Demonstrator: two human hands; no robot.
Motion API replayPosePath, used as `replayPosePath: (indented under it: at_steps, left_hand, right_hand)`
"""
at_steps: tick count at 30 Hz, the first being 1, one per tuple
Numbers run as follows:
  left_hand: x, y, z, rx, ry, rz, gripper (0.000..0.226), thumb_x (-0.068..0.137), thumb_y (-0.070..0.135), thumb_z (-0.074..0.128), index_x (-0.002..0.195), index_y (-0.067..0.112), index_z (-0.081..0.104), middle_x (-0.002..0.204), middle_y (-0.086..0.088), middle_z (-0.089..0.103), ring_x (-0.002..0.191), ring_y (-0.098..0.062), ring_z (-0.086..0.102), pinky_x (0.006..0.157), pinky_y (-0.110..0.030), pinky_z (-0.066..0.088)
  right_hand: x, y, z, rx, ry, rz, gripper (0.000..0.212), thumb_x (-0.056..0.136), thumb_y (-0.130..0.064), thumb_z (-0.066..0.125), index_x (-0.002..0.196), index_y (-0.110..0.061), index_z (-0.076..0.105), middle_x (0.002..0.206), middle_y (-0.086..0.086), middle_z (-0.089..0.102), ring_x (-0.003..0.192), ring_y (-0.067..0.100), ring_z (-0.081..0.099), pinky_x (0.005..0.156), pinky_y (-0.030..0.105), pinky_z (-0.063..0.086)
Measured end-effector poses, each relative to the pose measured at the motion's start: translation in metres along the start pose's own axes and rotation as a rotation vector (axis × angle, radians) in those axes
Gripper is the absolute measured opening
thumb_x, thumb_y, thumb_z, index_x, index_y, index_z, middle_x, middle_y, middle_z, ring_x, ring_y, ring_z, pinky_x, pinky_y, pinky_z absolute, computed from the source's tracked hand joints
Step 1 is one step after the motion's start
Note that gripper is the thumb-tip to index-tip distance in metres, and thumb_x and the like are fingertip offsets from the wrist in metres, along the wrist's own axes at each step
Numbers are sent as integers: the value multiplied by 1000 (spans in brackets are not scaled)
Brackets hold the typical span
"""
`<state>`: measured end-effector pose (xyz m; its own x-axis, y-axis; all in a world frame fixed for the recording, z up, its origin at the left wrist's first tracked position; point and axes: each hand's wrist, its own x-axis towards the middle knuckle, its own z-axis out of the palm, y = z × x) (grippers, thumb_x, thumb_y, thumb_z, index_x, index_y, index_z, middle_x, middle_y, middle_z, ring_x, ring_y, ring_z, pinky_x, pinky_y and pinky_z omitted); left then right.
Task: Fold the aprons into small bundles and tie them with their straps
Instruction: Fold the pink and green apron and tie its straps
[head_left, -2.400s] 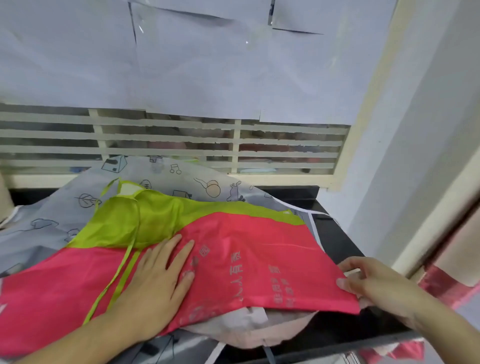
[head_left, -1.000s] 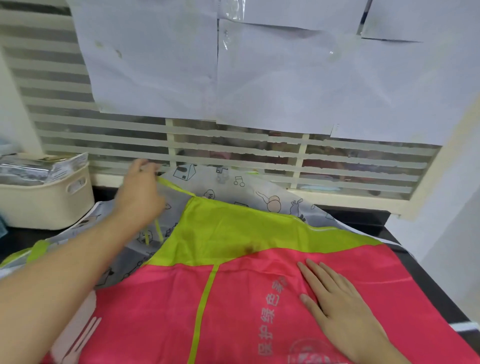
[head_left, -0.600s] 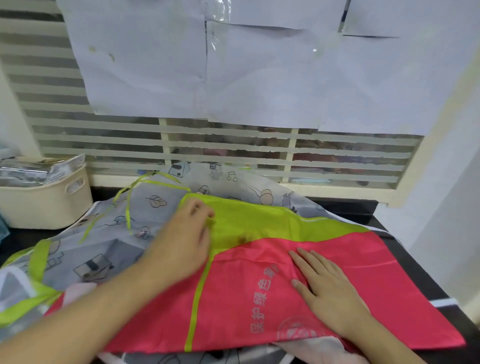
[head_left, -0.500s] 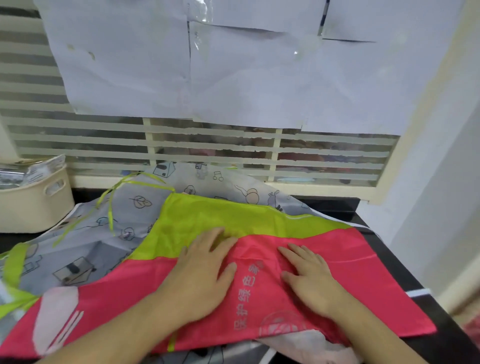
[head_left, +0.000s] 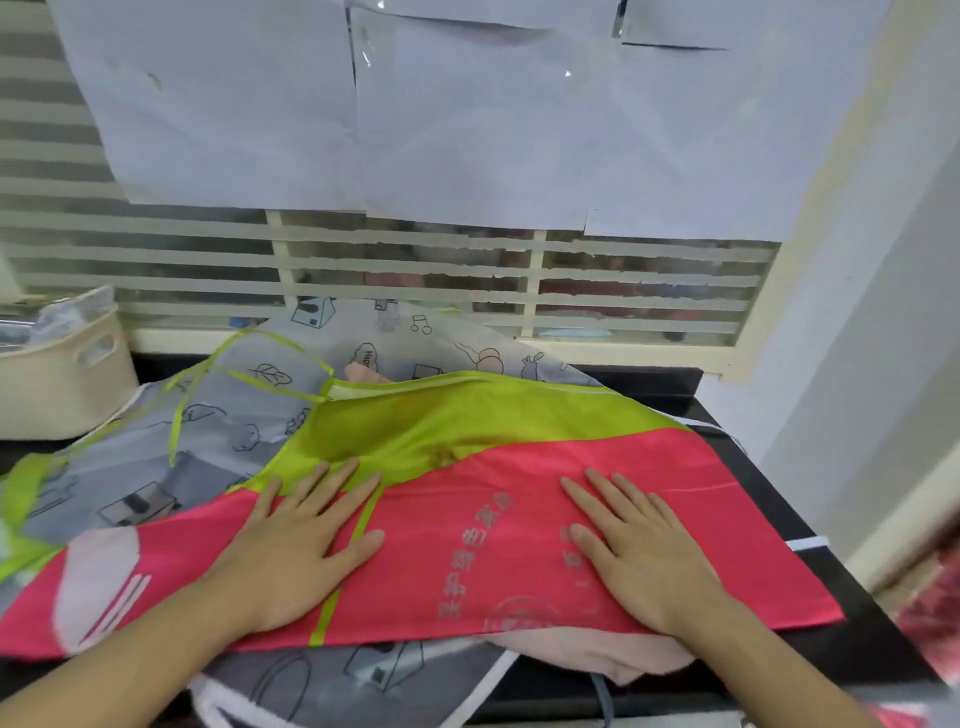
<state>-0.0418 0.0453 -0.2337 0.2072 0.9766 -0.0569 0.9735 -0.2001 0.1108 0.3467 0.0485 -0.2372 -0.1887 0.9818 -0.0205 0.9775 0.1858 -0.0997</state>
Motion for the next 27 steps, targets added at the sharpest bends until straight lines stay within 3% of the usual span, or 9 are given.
replayPosePath:
  at_steps: [5, 8, 11, 13, 16, 19, 21, 23, 27]
  left_hand:
    - [-15, -32, -1, -24, 16, -26, 80, 81, 90, -7, 156, 62, 4, 168, 26, -10, 157, -2, -14, 130, -38, -6]
    - [-17, -12, -3, 91, 176, -36, 83, 92, 69, 9, 159, 30, 38, 168, 3, 31, 156, -23, 26, 129, -41, 17]
    - [-14, 58, -8, -33, 340, 108, 66, 98, 53, 29, 145, 15, 55, 150, -5, 51, 137, -25, 50, 120, -39, 37]
    - [-15, 104, -2, -159, 267, 186, 70, 99, 58, 22, 156, 21, 42, 162, -1, 37, 149, -20, 37, 126, -38, 28]
    - [-24, 126, 20, -41, 97, 226, 83, 94, 73, -10, 166, 35, 5, 174, 10, -1, 160, -12, -6, 130, -43, -4]
    - [-33, 99, 19, 1, 34, 258, 78, 91, 82, -1, 161, 49, -13, 170, 21, -18, 154, 0, -25, 127, -42, -12]
    - [-39, 80, 12, 14, -9, 313, 79, 94, 85, 13, 160, 50, -12, 169, 23, -21, 151, 3, -30, 126, -39, -14]
    - [-44, 72, 5, -2, -44, 351, 86, 92, 88, 23, 162, 48, -7, 168, 25, -22, 151, 4, -30, 126, -37, -15]
    - [-49, 77, -1, -41, 16, 353, 83, 91, 74, 36, 164, 40, 18, 169, 23, 0, 159, -3, -5, 131, -37, 0]
  right_hand:
    - [-11, 52, -8, -7, -12, 189, 71, 93, -70, -1, 162, -51, 2, 174, -13, 2, 160, 14, 0, 130, 40, 5]
    - [-14, 42, -16, -100, 95, 256, 94, 85, -65, -7, 166, -24, 17, 172, 8, 18, 160, 28, 11, 129, 46, 12]
    - [-14, -22, -25, 66, 219, 55, 81, 94, -56, 18, 162, -15, 31, 168, 10, 29, 158, 28, 19, 130, 41, 14]
    - [-17, -66, -17, 180, 185, -111, 75, 96, -54, 22, 163, -21, 29, 170, 3, 24, 159, 21, 16, 130, 39, 13]
    - [-32, -84, 9, 108, 95, -226, 70, 100, -56, 12, 166, -33, 12, 174, -7, 3, 160, 15, 0, 130, 41, 5]
    - [-46, -55, 8, 91, 10, -180, 73, 99, -72, 7, 164, -41, -5, 171, -17, -15, 157, 6, -16, 128, 32, -10]
    - [-56, -31, -4, 120, -65, -201, 78, 96, -77, 14, 163, -44, -6, 168, -23, -21, 154, -2, -21, 127, 28, -10]
    - [-63, -15, -14, 228, -142, -243, 83, 97, -71, 42, 163, -46, -2, 167, -29, -17, 150, -11, -21, 127, 23, -5]
    - [-71, -16, -23, 215, -53, -292, 81, 91, -56, 54, 163, -40, 21, 169, -26, 10, 154, -9, 5, 124, 14, 12]
